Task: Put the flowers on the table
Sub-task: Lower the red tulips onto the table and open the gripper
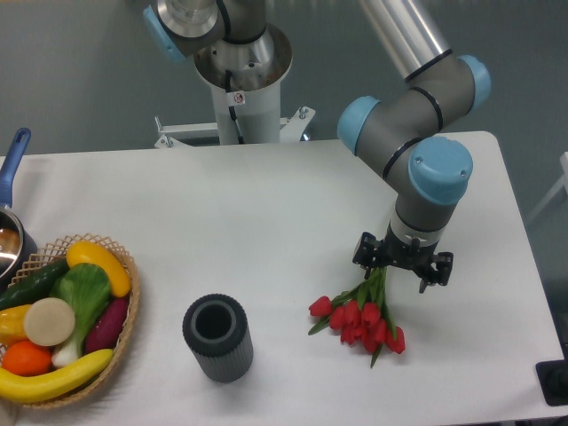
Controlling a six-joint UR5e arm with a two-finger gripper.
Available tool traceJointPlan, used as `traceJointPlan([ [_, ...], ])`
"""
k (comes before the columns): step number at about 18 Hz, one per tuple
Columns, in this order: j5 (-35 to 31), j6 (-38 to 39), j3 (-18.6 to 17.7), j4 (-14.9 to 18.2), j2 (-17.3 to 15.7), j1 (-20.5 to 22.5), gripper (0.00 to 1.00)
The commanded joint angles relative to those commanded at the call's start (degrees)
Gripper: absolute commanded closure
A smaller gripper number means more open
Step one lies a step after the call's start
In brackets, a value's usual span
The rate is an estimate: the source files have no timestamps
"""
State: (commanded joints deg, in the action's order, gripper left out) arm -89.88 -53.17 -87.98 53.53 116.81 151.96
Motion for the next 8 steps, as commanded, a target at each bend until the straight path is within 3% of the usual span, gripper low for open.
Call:
traceJointPlan([
  [2, -3.54, -0.17, -1.05, -0.87, -0.61, -0.09, 0.00],
  [8, -2.93, -0.18, -1.06, -0.97, -2.81, 1.58, 0.00],
])
